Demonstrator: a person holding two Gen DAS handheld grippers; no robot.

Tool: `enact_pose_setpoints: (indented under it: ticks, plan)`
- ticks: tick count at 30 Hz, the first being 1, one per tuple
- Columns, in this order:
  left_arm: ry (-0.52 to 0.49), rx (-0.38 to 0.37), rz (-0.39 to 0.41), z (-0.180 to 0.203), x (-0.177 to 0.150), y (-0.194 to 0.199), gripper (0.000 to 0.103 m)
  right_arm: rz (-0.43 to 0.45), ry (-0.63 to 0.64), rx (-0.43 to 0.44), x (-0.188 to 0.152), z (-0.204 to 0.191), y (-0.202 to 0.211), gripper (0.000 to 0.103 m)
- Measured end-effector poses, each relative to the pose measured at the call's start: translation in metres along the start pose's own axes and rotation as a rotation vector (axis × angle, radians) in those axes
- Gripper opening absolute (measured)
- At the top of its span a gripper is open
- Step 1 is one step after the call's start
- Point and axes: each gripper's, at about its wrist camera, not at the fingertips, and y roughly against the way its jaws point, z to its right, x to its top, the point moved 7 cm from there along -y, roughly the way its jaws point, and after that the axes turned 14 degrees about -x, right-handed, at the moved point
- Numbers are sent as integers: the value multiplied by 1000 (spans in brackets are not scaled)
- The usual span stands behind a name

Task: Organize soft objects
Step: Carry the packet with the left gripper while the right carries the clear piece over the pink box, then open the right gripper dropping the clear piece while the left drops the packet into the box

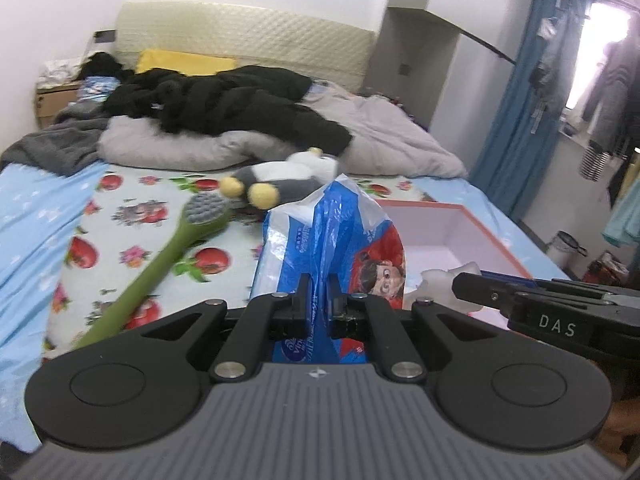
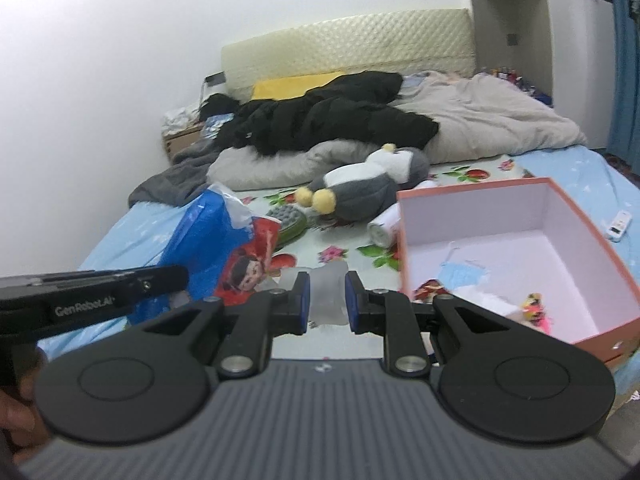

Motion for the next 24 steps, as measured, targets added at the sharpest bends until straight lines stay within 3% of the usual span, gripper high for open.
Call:
enact_pose_setpoints:
  ticks: [13,24]
  plan:
    - [-26,-157,-80,65,22,-69,8,-41,-106,-145,8,80,-5,22]
    - [-22,-209,-201,89,29,-176,8,-117,-180,-210,11,141,-63,22]
